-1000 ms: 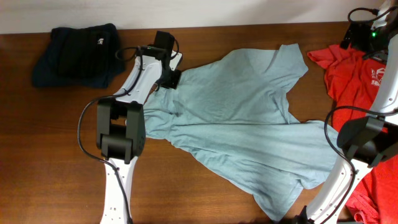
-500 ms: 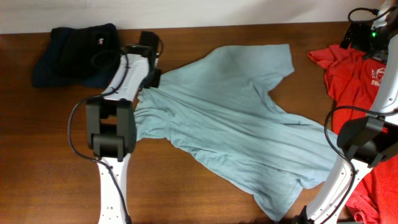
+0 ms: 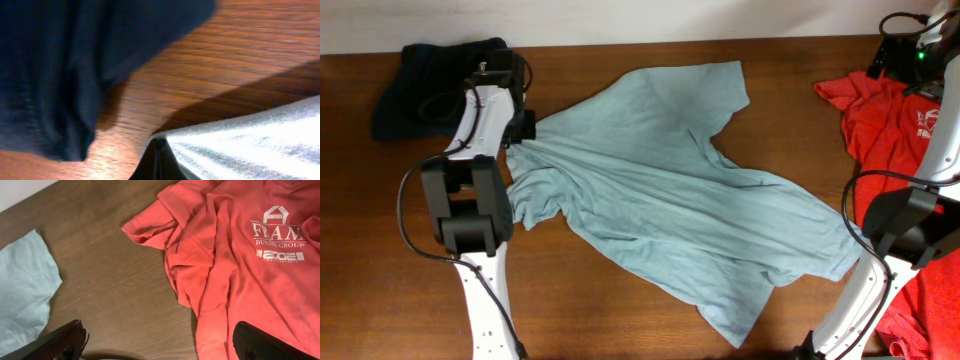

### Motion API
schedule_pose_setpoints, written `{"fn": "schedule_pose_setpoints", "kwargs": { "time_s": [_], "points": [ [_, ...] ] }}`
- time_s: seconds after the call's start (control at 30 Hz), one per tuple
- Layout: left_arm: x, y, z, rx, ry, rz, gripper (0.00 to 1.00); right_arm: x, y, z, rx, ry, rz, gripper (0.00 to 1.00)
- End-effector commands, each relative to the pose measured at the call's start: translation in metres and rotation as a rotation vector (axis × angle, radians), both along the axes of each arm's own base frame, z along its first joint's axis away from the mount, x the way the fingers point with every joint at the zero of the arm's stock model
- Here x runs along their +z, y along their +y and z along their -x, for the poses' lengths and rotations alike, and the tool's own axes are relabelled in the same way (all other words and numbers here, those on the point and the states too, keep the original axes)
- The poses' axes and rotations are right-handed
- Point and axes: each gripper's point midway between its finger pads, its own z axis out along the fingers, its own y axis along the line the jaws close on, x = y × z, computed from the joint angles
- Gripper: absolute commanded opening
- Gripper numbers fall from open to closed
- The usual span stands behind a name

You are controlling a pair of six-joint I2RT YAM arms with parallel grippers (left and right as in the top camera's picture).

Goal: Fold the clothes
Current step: 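Grasp the shirt's left edge and pull it leftward with the left gripper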

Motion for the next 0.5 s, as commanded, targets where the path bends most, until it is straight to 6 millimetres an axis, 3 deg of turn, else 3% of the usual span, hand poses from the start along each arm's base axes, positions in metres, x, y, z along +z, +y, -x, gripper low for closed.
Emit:
{"fn": "schedule_pose_setpoints", "kwargs": {
  "time_s": [0.0, 0.2, 0.33, 0.47],
  "points": [
    [-0.021, 0.016, 0.009, 0.073, 0.042, 0.032, 0.00, 0.007, 0.003, 0.000, -0.003, -0.015, 0.004, 0.99],
    [0.008, 0.009, -0.006, 0.059, -0.029, 0.057, 0.00, 0.007, 0.003, 0.000, -0.003, -0.015, 0.004, 0.99],
    [0.065, -0.017, -0.032, 0.011, -0.172, 0.117, 0.01, 0.007, 0.003, 0.000, -0.003, -0.015, 0.004, 0.99],
    [0.139, -0.062, -0.050, -0.082, -0.333, 0.238, 0.13, 0.007, 0.003, 0.000, -0.003, -0.015, 0.004, 0.99]
  ]
}}
